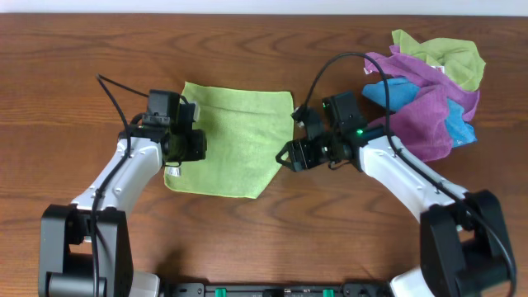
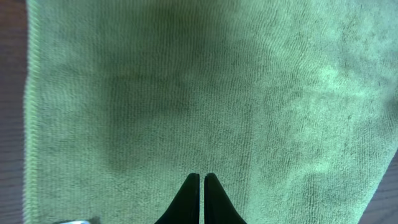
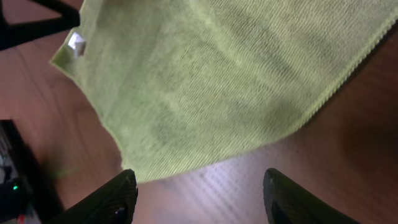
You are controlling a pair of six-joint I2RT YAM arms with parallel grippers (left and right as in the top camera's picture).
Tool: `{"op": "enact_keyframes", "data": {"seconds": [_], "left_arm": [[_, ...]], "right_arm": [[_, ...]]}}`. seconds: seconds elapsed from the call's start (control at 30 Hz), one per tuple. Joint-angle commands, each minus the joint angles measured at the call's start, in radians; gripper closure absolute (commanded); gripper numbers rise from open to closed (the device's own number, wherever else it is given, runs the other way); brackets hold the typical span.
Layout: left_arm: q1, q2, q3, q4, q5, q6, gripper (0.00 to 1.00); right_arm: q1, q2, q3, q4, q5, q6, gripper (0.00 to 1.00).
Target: Fold the cloth
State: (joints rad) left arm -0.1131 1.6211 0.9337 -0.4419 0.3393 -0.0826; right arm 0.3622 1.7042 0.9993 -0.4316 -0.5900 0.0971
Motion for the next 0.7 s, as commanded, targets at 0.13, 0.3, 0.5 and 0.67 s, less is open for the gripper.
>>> {"op": "enact_keyframes", "data": {"seconds": [0.13, 0.3, 0.5, 0.67], "left_arm": [[0.000, 0.010, -0.016, 0.010, 0.040, -0.023, 0.94], [-0.004, 0.010, -0.016, 0.010, 0.054, -0.023, 0.94], [-0.067, 0.010, -0.016, 0.013, 0.093, -0.023, 0.94], [-0.160, 0.016, -0.016, 0.024, 0.092, -0.022, 0.94]], "right_arm": [[0.004, 0.142, 0.000, 0.102, -0.021, 0.081, 0.36], [0.003, 0.155, 0.000, 0.108, 0.058, 0.119, 0.36], [-0.004, 0.155, 0.000, 0.124, 0.142, 0.152, 0.35], [-0.024, 0.177, 0.000, 0.174, 0.127, 0.203, 0.34]]}}
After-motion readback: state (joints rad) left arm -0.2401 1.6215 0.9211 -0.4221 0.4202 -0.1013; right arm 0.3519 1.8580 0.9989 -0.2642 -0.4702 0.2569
